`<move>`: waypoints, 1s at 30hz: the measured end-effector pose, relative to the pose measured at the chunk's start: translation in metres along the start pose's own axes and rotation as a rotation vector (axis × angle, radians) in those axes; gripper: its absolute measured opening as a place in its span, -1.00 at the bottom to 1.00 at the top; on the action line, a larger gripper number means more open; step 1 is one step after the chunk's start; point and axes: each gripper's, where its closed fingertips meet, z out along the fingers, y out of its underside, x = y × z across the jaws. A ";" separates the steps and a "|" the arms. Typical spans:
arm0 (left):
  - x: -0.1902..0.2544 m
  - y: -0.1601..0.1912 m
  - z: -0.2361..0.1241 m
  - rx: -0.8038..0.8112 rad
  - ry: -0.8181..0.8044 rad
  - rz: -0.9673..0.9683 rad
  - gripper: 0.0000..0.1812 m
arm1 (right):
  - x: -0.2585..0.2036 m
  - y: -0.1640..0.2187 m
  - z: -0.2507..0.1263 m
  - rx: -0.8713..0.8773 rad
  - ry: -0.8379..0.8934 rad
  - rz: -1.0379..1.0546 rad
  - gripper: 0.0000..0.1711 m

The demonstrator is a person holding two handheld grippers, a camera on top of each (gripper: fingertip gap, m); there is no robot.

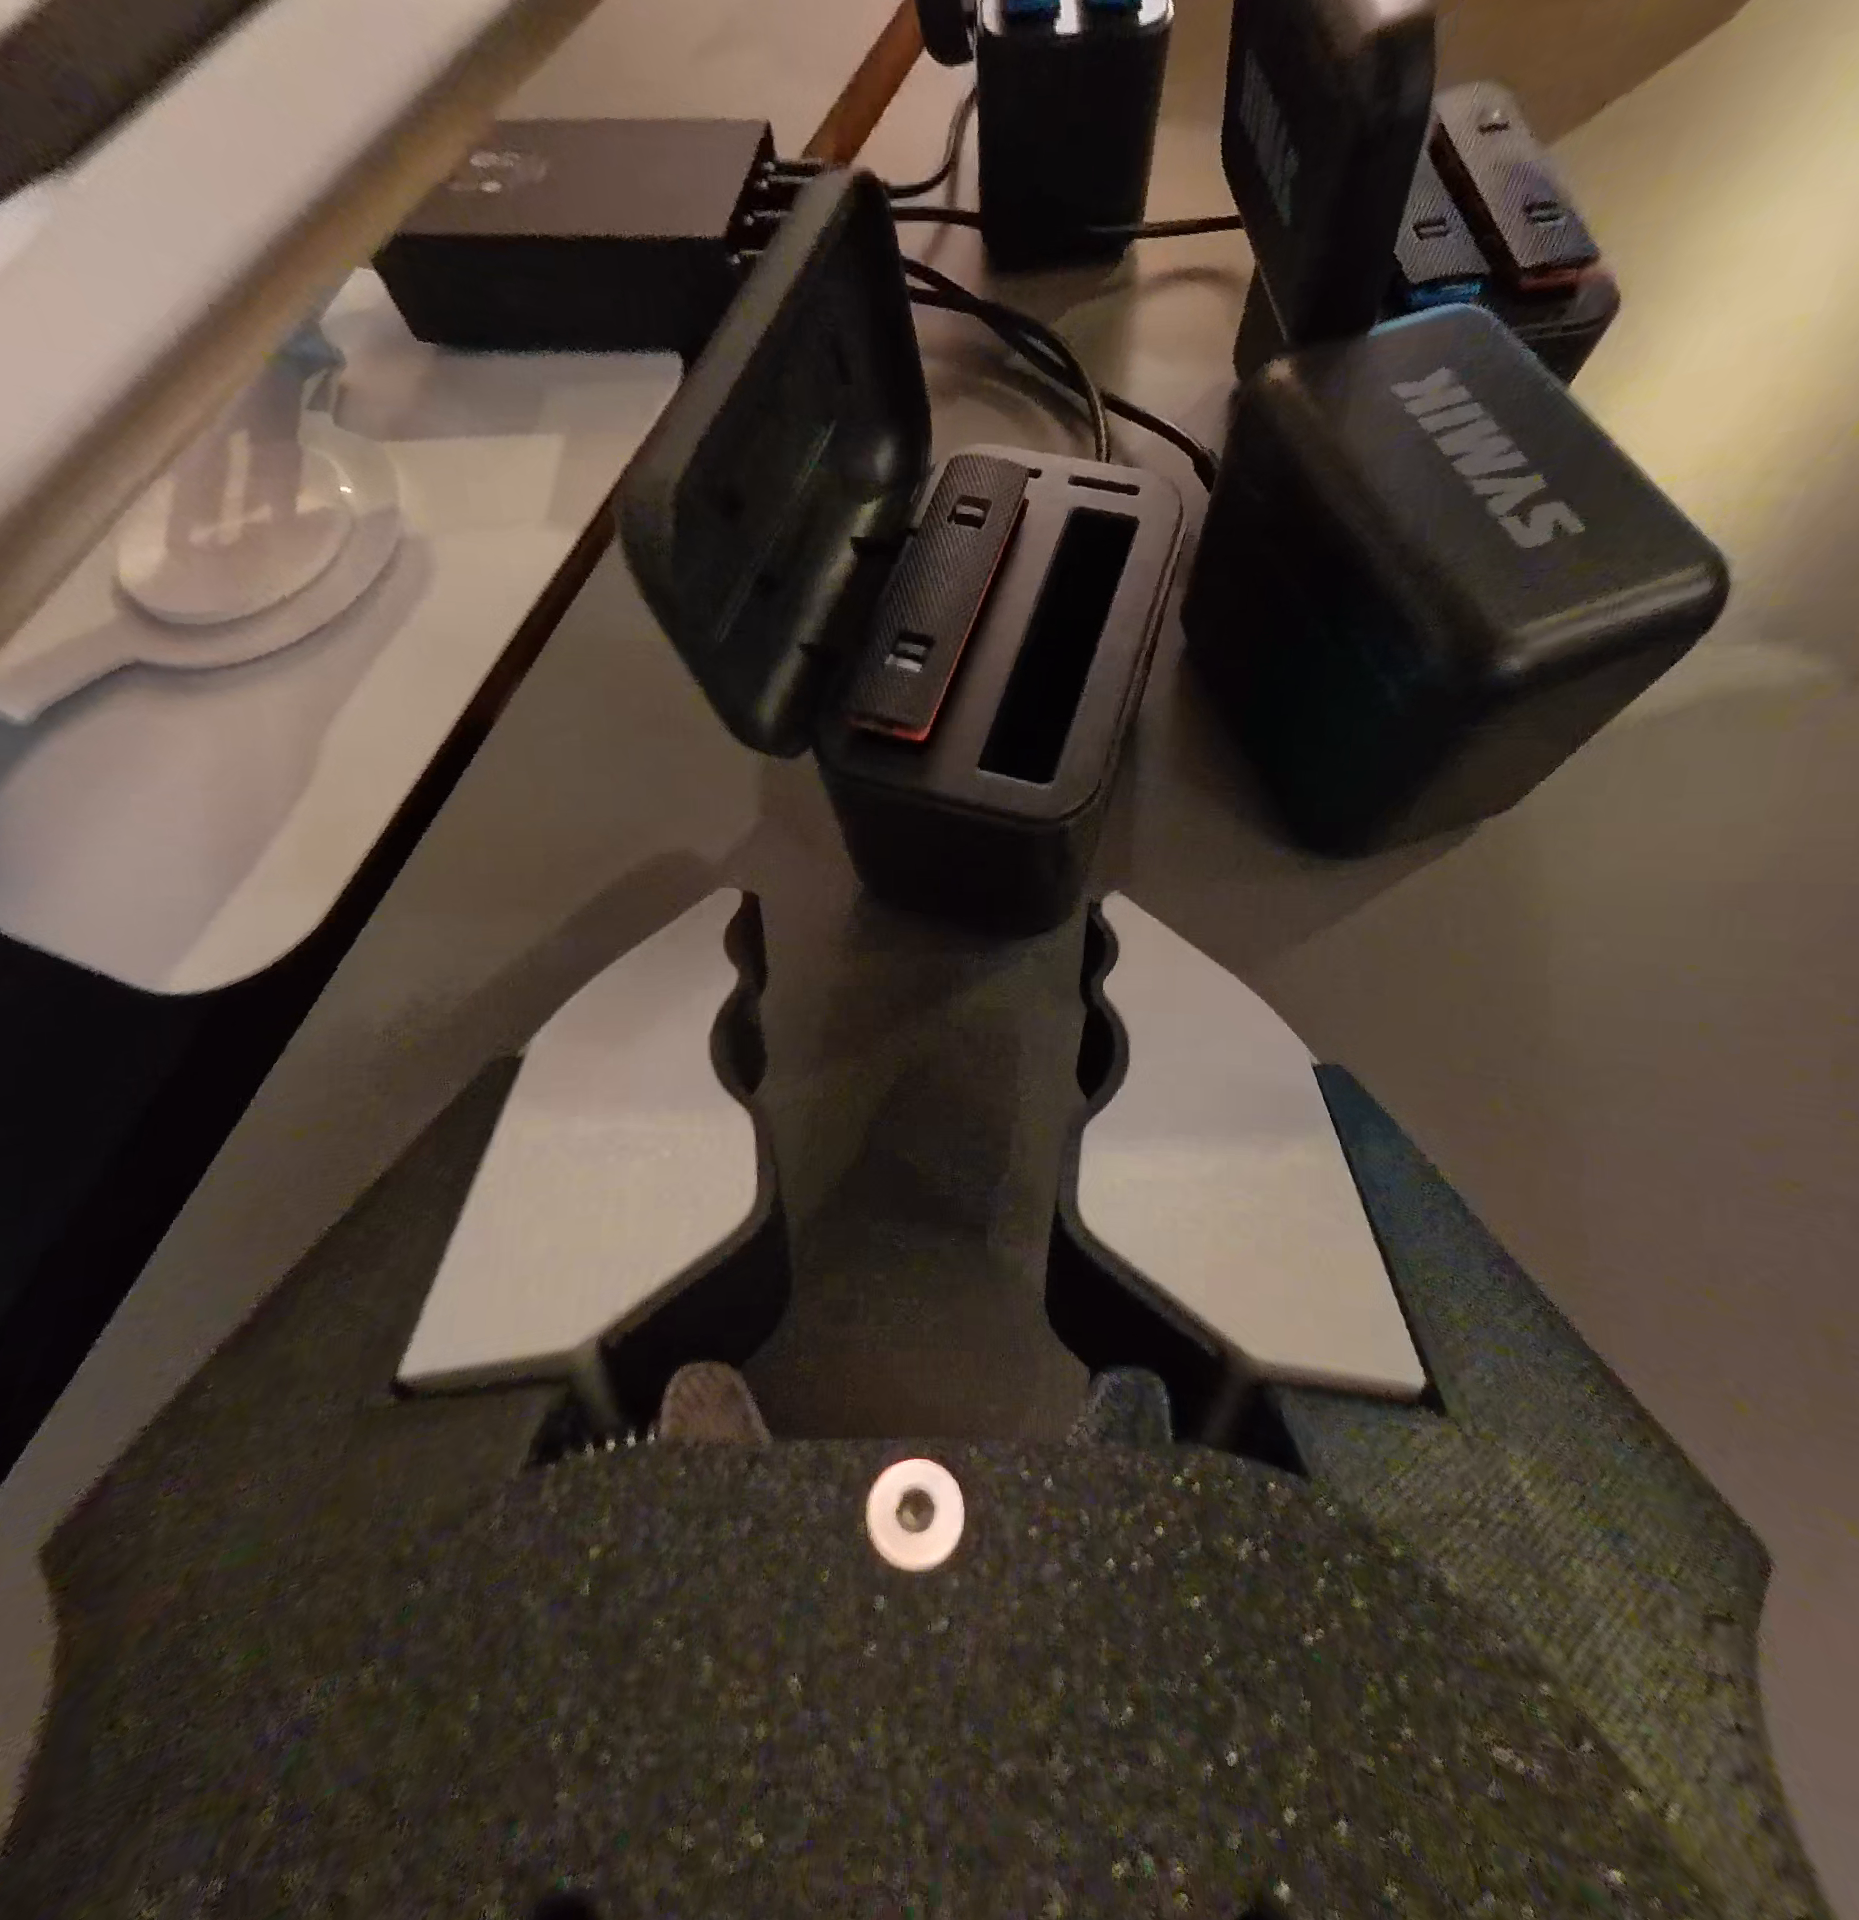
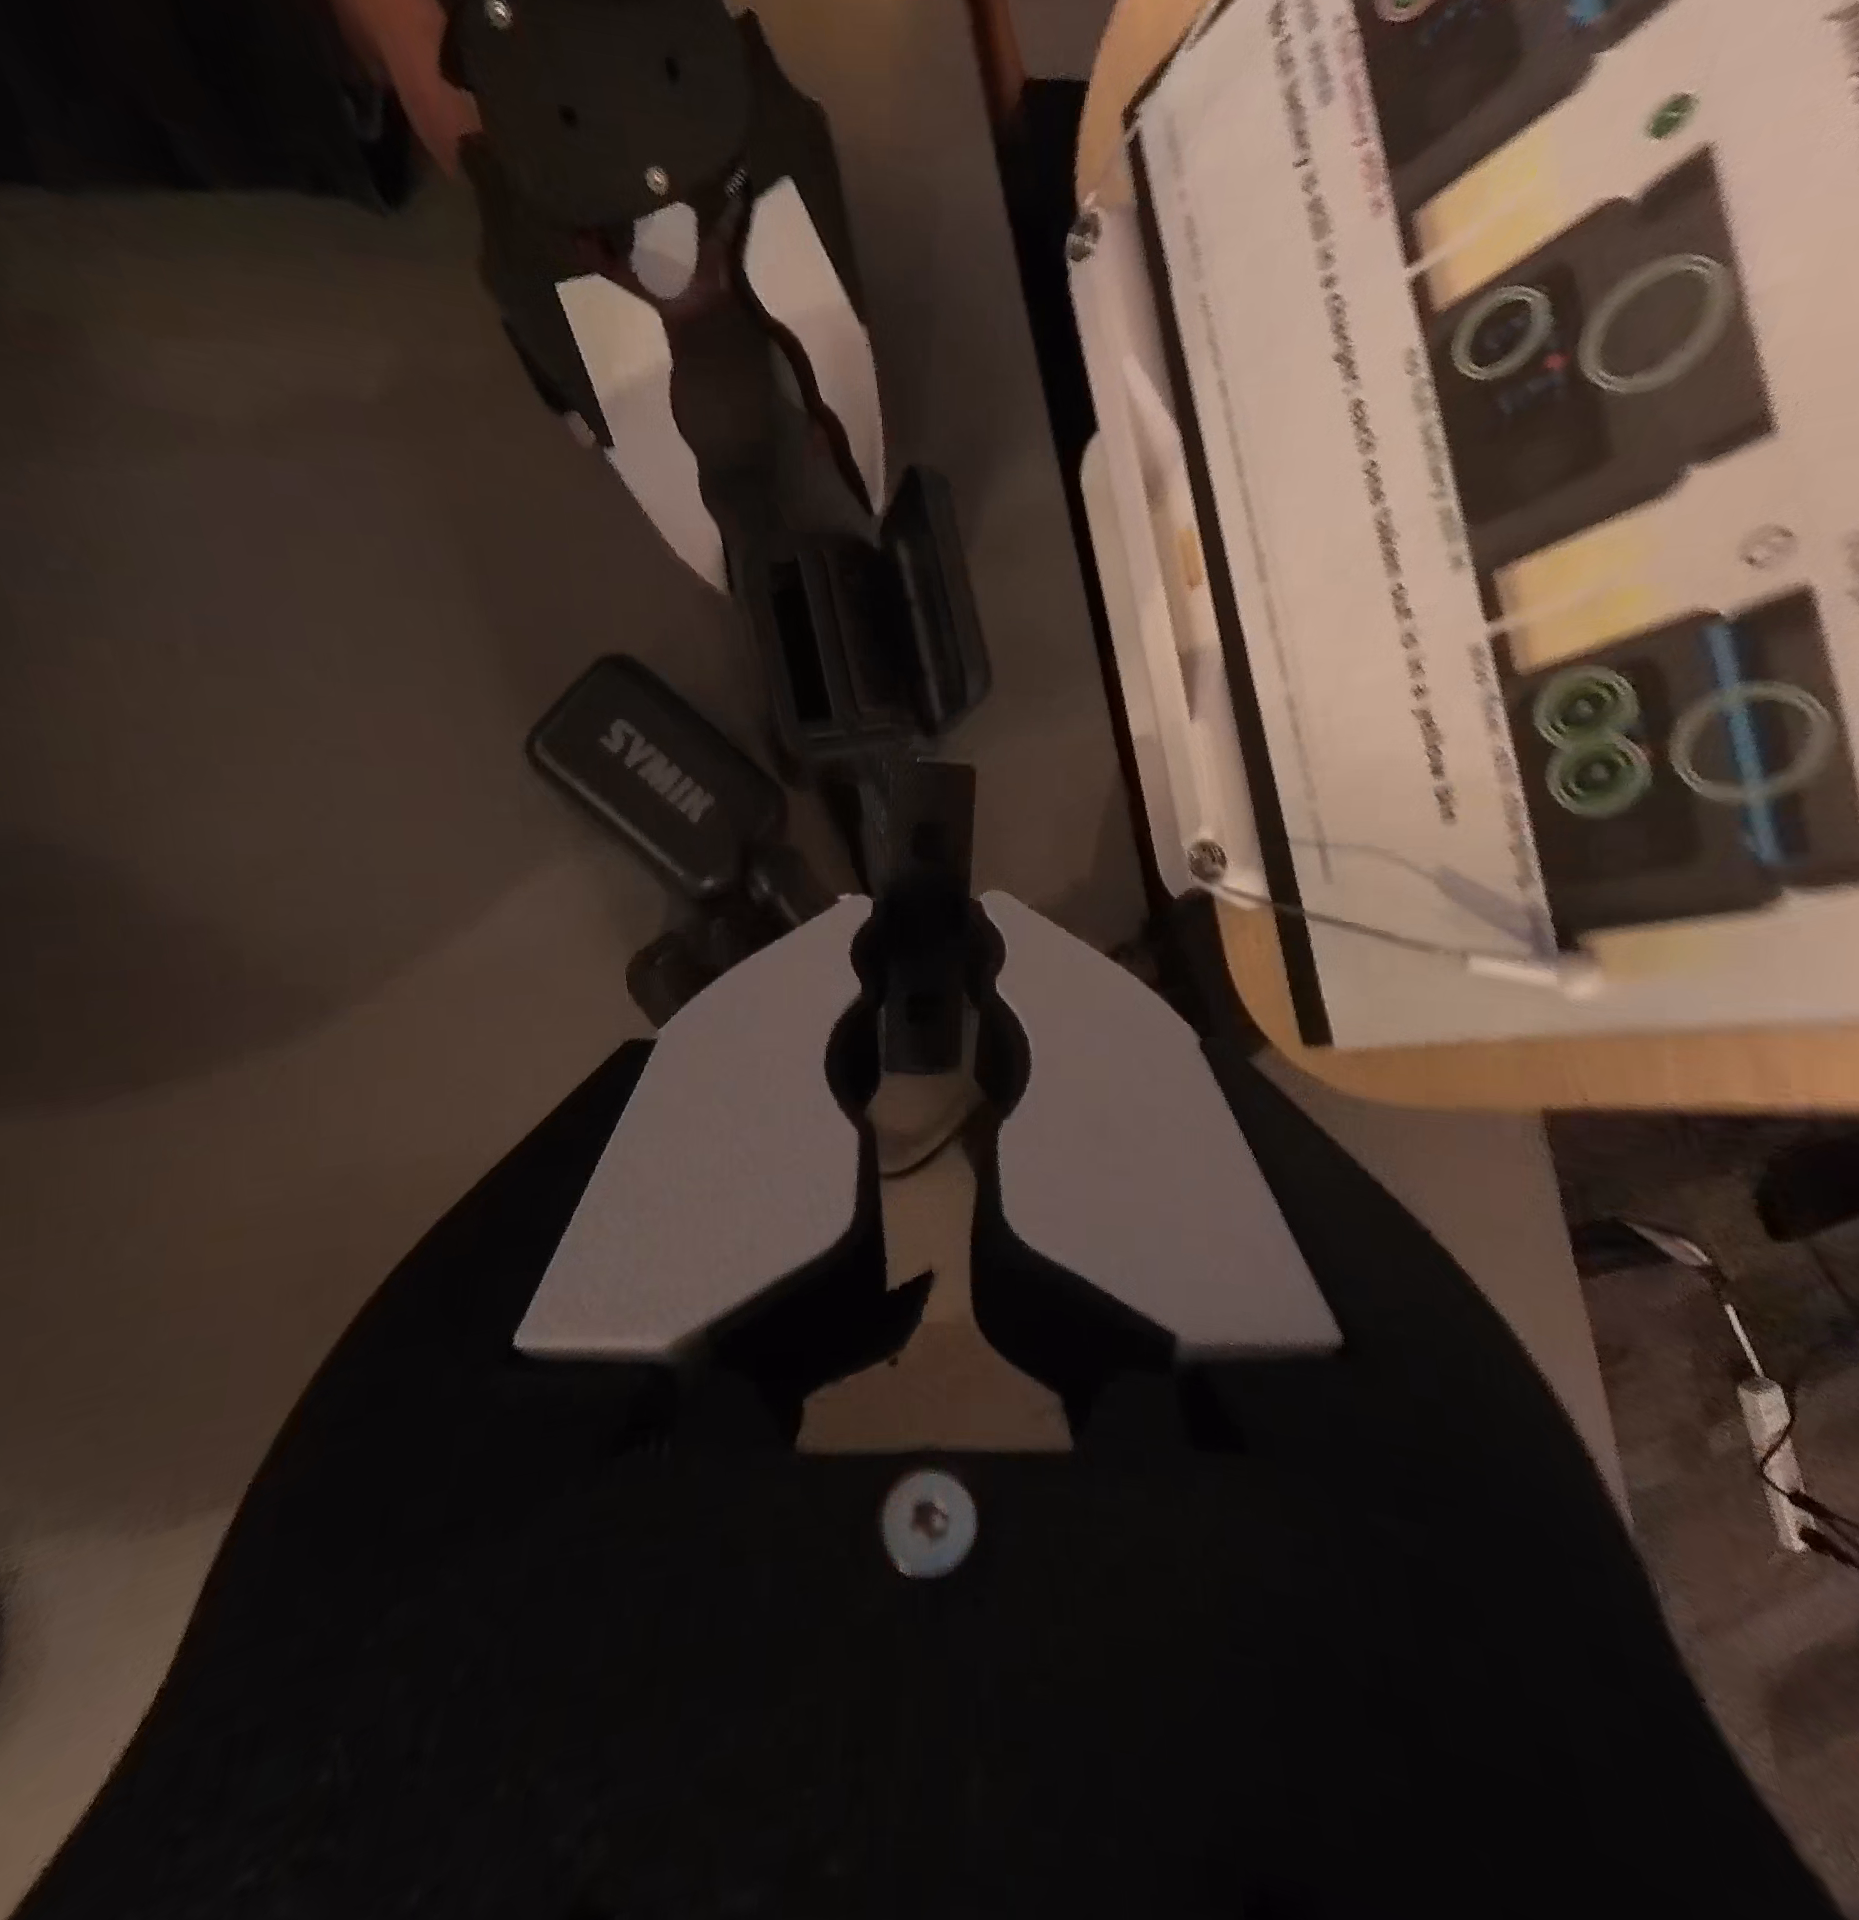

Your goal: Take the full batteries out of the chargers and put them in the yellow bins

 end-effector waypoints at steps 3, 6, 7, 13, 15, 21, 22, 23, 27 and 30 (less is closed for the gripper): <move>-0.004 -0.008 -0.013 0.033 -0.079 0.012 -0.42 | 0.003 0.015 -0.028 0.022 0.039 0.023 -0.85; 0.001 -0.018 -0.025 0.063 -0.151 0.058 -0.46 | 0.006 0.033 -0.058 0.035 0.081 0.046 -0.85; 0.003 -0.021 -0.027 0.074 -0.173 0.070 -0.47 | 0.007 0.041 -0.069 0.034 0.098 0.057 -0.85; 0.012 -0.030 -0.031 0.160 -0.281 0.082 -0.61 | 0.015 0.103 -0.130 -0.019 0.212 0.143 -0.85; 0.011 -0.029 -0.031 0.171 -0.310 0.085 -0.66 | 0.016 0.129 -0.150 -0.048 0.242 0.188 -0.85; 0.012 -0.019 -0.022 0.155 -0.307 0.071 -0.71 | -0.004 0.190 -0.177 -0.059 0.147 0.351 -0.85; 0.013 -0.017 -0.020 0.148 -0.306 0.077 -0.71 | -0.008 0.198 -0.179 -0.063 0.129 0.370 -0.85; 0.014 -0.015 -0.019 0.140 -0.303 0.079 -0.71 | -0.011 0.206 -0.182 -0.074 0.114 0.388 -0.85; 0.015 -0.015 -0.019 0.141 -0.310 0.083 -0.71 | -0.017 0.251 -0.193 -0.222 0.107 0.435 -0.85; 0.014 -0.015 -0.019 0.142 -0.317 0.083 -0.70 | -0.019 0.288 -0.193 -0.358 0.112 0.439 -0.85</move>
